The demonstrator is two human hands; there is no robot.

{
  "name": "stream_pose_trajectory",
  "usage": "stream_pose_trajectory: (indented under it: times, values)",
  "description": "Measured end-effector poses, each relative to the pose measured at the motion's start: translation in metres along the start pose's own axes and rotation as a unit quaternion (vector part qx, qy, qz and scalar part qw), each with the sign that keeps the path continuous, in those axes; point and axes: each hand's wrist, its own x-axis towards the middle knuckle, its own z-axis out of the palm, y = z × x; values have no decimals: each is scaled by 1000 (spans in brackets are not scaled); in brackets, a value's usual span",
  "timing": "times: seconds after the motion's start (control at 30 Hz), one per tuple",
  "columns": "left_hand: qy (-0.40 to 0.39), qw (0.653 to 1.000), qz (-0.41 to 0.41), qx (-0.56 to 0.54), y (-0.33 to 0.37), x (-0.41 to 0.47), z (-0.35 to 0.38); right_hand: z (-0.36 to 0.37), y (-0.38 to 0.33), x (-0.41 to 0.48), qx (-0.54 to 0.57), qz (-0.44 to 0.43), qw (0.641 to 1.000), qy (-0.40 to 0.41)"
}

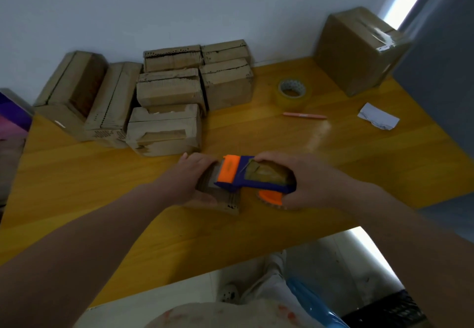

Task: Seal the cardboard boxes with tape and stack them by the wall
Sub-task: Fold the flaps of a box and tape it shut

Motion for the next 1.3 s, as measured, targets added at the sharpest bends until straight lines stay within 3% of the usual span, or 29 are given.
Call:
stream_pose_trajectory:
  times: [0.1,0.27,0.33,0.43,0.53,0.83,1.3]
  values:
    - [-5,1000,0,3,0,-1,-2,-18,2,-11,16,14,1000,-7]
    - [-23,999,15,24,-1,-2,-1,-16,18,-26,-116,63,990,-47]
    - [-29,996,29,82,-5,-5,5,-3,23,-21,-132,50,989,-36]
    - [-4,988,37,153,-9,-7,20,9,30,-18,-113,47,992,-21]
    - [22,987,12,157,6,-4,32,14,35,-19,-104,47,993,-11]
    - [48,984,44,166,42,9,49,16,35,-19,-102,45,994,9]
    - [6,982,70,173,27,10,43,-14,30,-50,-43,30,999,-4]
